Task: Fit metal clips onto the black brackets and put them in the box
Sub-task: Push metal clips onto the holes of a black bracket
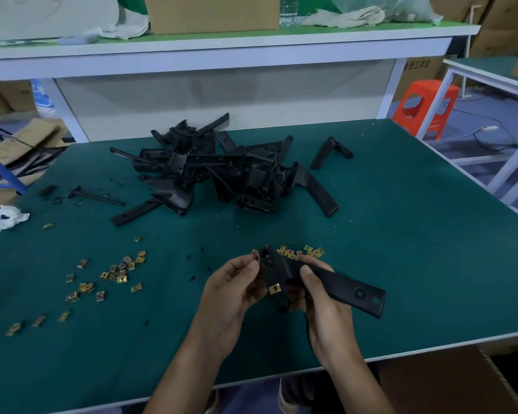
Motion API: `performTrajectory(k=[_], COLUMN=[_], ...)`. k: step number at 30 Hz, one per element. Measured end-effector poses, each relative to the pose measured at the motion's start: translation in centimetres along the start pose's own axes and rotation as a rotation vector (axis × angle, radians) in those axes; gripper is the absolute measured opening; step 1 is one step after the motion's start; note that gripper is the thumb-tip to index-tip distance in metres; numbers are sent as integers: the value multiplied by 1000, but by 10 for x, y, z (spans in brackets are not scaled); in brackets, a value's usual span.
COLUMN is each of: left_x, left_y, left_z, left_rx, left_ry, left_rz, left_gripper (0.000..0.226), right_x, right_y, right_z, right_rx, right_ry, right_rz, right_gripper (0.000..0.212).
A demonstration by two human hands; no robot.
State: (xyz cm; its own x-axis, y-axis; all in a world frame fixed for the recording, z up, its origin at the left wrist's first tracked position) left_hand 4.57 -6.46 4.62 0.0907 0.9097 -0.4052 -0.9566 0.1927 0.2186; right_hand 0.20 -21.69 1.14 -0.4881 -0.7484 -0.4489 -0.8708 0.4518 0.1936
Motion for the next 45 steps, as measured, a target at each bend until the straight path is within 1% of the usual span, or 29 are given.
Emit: performTrajectory(k=[3, 6, 9, 11, 16, 20, 24, 29, 33, 36, 40, 42, 45], left_x=[-1, -1, 2, 2, -1, -4, -3, 0, 3, 7, 14, 17, 15], left_y=[0, 1, 1, 1, 2, 3, 3, 3, 4, 2, 1, 1, 4], left_z=[-1, -1, -3, -4, -6, -10, -12, -9, 0, 3, 1, -2, -5], left_rx=[33, 57, 78, 94, 132, 191, 208, 144, 124, 147, 194, 208, 181], left_ry=[33, 58, 85, 121, 216, 320, 360, 219, 72, -7, -53, -60, -26], left_rz=[-42, -60, -33, -25, -34, -17, -17, -63, -67, -50, -5, 26, 43], left_gripper=[12, 17, 8, 7, 25, 21, 18, 35, 16, 16, 9, 10, 21], right_x=[1, 1, -1, -1, -1, -1, -1, 0, 0, -2, -5, -7, -12], right_y=[-1, -1, 1, 2, 0, 0, 1, 0, 1, 4, 8, 10, 13], right_z=[2, 2, 0, 0, 2, 1, 2, 5, 4, 0, -1, -1, -2], right_rx=[8, 8, 22, 35, 42, 43, 51, 96, 133, 192, 225, 213, 231], right_ry=[19, 46, 60, 65, 63, 62, 49, 78, 151, 245, 331, 350, 384], right_rz=[-1, -13, -20, -20, -37, -48, -62, -85, -117, -160, -195, -217, -232], right_gripper=[27, 25, 32, 36, 37, 37, 34, 31, 24, 19, 22, 24, 26])
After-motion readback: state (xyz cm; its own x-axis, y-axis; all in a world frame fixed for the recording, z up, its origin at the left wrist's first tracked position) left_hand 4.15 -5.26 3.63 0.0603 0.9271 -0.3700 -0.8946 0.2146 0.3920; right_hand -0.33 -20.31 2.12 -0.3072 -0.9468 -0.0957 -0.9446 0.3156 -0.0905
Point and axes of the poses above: each hand's wrist, its own y-axis away from the middle knuckle, its own x-axis out of the back of the hand, z = x × y, the point moved 4 cm from there along -y, towards the middle knuckle, and after that the axes turned 5 degrees about -x, right-handed, at the moved point
